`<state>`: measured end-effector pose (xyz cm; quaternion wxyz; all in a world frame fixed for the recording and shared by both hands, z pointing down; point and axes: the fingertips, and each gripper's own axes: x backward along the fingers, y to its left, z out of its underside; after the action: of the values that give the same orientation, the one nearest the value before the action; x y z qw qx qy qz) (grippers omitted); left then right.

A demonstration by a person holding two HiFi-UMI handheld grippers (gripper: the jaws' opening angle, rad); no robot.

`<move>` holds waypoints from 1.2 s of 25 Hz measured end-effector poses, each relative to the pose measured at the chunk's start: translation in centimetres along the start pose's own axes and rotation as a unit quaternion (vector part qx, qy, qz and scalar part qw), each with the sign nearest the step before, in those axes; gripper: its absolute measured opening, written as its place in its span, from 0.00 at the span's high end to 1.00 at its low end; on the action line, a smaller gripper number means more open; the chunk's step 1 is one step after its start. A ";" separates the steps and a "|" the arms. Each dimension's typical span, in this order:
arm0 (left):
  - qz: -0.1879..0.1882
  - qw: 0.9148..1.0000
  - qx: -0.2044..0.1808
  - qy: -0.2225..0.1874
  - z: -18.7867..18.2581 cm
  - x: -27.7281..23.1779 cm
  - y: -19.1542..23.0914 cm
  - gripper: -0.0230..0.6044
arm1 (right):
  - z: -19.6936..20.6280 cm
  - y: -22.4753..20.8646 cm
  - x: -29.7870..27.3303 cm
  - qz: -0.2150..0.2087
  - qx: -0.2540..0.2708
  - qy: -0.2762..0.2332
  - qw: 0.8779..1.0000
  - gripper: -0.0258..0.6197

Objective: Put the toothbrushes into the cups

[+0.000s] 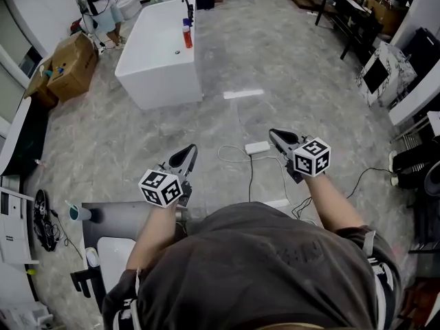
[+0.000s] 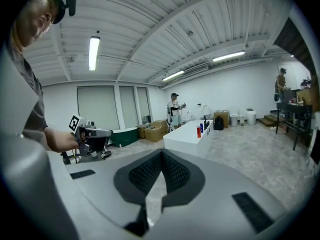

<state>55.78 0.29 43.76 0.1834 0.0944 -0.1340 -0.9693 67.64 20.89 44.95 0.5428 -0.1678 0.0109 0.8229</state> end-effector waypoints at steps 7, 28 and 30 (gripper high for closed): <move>-0.005 1.000 0.000 0.002 0.0 0.7 0.9 0.95 | -0.2 0.7 -1.4 -0.009 0.007 0.001 1.000 0.97; -0.004 1.000 -0.002 0.001 0.3 2.1 0.6 0.95 | 0.7 2.4 -1.3 -0.017 0.013 0.010 1.000 0.98; -0.004 1.000 -0.002 0.001 0.2 2.3 0.6 0.95 | 0.6 2.7 -1.3 -0.018 0.012 0.010 1.000 0.98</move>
<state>53.81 -1.07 43.86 0.1801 0.0953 -0.1319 -0.9701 65.53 18.77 45.43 0.5595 -0.1691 0.0233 0.8111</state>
